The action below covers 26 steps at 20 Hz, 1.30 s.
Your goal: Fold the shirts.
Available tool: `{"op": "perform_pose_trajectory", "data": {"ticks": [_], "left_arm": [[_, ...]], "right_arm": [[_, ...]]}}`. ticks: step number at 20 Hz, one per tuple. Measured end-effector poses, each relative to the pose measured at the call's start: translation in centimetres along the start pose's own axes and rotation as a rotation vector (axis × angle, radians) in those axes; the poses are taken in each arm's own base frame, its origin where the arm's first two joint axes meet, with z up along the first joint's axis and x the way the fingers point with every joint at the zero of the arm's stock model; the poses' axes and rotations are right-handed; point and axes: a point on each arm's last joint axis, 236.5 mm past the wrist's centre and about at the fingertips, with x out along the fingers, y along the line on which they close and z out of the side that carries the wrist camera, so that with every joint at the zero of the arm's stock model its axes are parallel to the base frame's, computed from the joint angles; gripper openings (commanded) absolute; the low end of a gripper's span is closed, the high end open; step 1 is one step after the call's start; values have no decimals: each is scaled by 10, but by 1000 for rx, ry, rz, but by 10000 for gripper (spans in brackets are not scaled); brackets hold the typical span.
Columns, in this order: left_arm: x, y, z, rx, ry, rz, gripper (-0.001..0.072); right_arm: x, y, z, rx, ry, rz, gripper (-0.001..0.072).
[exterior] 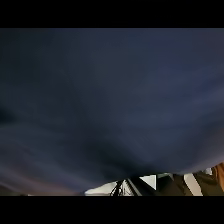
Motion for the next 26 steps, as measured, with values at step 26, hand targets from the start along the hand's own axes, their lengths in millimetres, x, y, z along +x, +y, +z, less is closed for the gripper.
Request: {"op": "perform_pose_trajectory", "data": {"ticks": [26], "left_arm": [[367,-85,-517,-576,1010,-122,18]], "right_arm": [[493,-113,-333,718,634,171,20]]}}
